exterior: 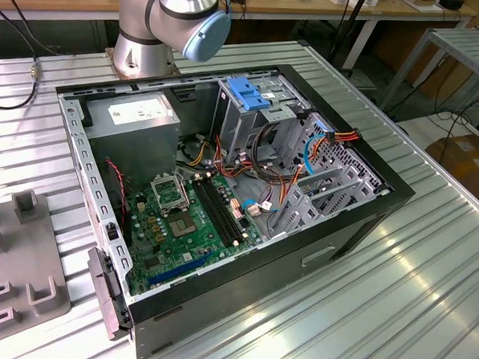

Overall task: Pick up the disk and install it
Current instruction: 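Pick up the disk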

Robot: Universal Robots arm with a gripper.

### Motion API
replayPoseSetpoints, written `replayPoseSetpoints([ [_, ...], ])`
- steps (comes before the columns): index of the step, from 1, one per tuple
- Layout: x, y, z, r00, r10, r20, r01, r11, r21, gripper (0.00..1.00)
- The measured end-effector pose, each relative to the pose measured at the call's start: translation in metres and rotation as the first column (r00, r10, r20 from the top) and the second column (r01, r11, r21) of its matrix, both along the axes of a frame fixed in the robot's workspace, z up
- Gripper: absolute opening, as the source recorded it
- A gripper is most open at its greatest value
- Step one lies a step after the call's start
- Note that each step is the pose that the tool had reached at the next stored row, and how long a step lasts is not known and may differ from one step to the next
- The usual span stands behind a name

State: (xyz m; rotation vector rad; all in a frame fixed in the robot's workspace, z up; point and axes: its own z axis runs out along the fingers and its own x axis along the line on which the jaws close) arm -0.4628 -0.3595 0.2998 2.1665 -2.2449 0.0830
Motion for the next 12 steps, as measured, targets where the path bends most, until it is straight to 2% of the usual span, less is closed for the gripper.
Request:
replayPoseSetpoints([
  [12, 0.0, 0.0, 0.0007, 1.0, 0.001, 0.0006, -0.001, 1.0, 0.0002, 0.37],
])
